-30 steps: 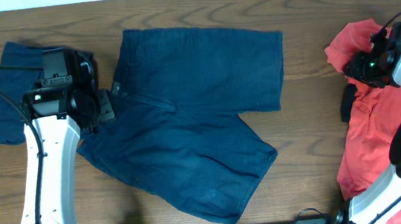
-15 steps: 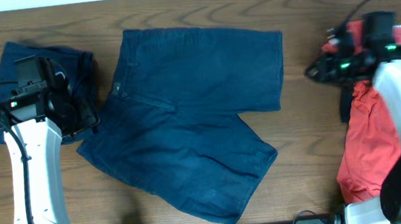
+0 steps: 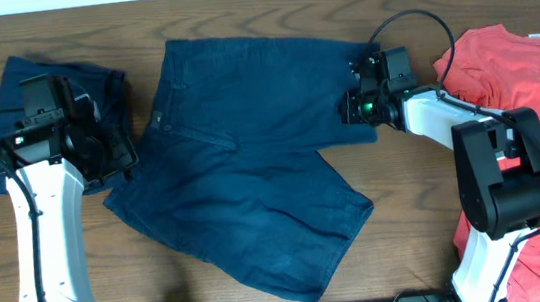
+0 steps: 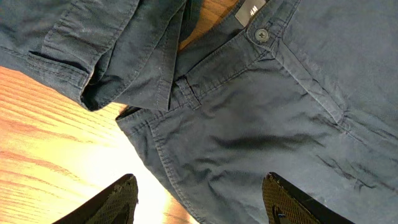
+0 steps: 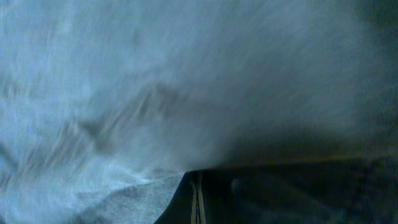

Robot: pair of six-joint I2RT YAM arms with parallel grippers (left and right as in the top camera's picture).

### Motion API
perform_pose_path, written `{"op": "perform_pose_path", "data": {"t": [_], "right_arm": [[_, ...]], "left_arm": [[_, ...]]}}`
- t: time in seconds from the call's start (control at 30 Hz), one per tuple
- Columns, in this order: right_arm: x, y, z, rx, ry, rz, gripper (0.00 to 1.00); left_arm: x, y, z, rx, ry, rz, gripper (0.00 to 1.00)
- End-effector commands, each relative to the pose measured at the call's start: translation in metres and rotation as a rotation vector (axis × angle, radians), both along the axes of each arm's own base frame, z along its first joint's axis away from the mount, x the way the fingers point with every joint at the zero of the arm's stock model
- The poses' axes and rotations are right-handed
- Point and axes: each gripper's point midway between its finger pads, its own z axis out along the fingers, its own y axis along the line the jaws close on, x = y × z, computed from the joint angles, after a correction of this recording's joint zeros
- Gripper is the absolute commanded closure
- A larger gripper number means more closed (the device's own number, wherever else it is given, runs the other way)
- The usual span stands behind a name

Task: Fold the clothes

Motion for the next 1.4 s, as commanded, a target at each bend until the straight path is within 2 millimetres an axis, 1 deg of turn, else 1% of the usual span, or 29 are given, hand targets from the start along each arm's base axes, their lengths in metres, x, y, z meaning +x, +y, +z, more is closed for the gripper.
{"op": "perform_pose_path", "data": {"t": [0.0,0.03,0.1,0.2,0.27,0.33,0.4,0.5,0.57,0.63,0.67,0.73,0.8,0.87,0.93,1.0,1.03,1.17,1.2,1.3,1.37], "right_arm": [[-0.008,-0.073,-0.064,-0.255,0.106,-0.24,0.99],[-0.002,-0.085,-0.063,-0.281,0.086,-0.252,0.99],[0.011,-0.105,-0.056,-0.271,0.059,-0.286,0.99],[0.03,-0.124,-0.041,-0.237,0.028,-0.311,0.99],[0.041,-0.132,-0.029,-0.221,0.004,-0.304,0.99],[0.051,-0.134,-0.014,-0.191,-0.015,-0.274,0.91],[0.058,-0.126,0.007,-0.141,-0.042,-0.206,0.78],[0.063,-0.108,0.052,-0.058,-0.106,-0.111,0.66],[0.06,-0.098,0.084,-0.009,-0.147,-0.072,0.6],[0.05,-0.087,0.121,0.043,-0.186,-0.03,0.56],[0.04,-0.081,0.142,0.07,-0.2,-0.012,0.55],[0.024,-0.077,0.173,0.087,-0.219,0.0,0.54],[0.008,-0.074,0.196,0.086,-0.228,0.005,0.54],[-0.013,-0.069,0.214,0.086,-0.219,0.011,0.54],[-0.032,-0.067,0.222,0.082,-0.188,0.013,0.54],[-0.05,-0.068,0.22,0.062,-0.128,-0.009,0.54],[-0.06,-0.069,0.215,0.057,-0.077,-0.028,0.54],[-0.091,-0.064,0.191,0.048,0.095,-0.03,0.55],[-0.098,-0.065,0.185,0.036,0.134,-0.032,0.57],[-0.121,-0.065,0.161,-0.006,0.257,-0.031,0.62],[-0.134,-0.062,0.146,-0.021,0.318,-0.018,0.6]], "left_arm": [[0.0,-0.002,0.001,-0.015,0.001,-0.004,0.34],[0.0,-0.005,0.001,-0.033,-0.003,-0.01,0.34],[0.003,-0.014,0.003,-0.08,-0.016,-0.026,0.33],[0.004,-0.016,0.003,-0.092,-0.024,-0.03,0.32],[0.004,-0.016,0.003,-0.092,-0.023,-0.03,0.3],[0.004,-0.016,0.003,-0.092,-0.022,-0.03,0.29],[0.003,-0.016,0.002,-0.093,-0.019,-0.03,0.29],[0.0,-0.017,-0.004,-0.097,-0.002,-0.029,0.29],[-0.004,-0.018,-0.01,-0.101,0.017,-0.028,0.29],[-0.01,-0.019,-0.019,-0.108,0.046,-0.028,0.29],[-0.014,-0.02,-0.025,-0.112,0.064,-0.027,0.29],[-0.019,-0.022,-0.037,-0.121,0.086,-0.028,0.3],[-0.022,-0.024,-0.049,-0.13,0.097,-0.032,0.3],[-0.024,-0.027,-0.065,-0.13,0.104,-0.043,0.3],[-0.026,-0.032,-0.083,-0.129,0.105,-0.06,0.3],[-0.027,-0.039,-0.1,-0.135,0.102,-0.081,0.3],[-0.027,-0.045,-0.111,-0.145,0.095,-0.096,0.3],[-0.021,-0.06,-0.138,-0.168,0.061,-0.144,0.3],[-0.019,-0.062,-0.143,-0.166,0.054,-0.154,0.34],[-0.016,-0.069,-0.16,-0.165,0.054,-0.178,0.39],[-0.014,-0.072,-0.171,-0.166,0.065,-0.188,0.45]]}}
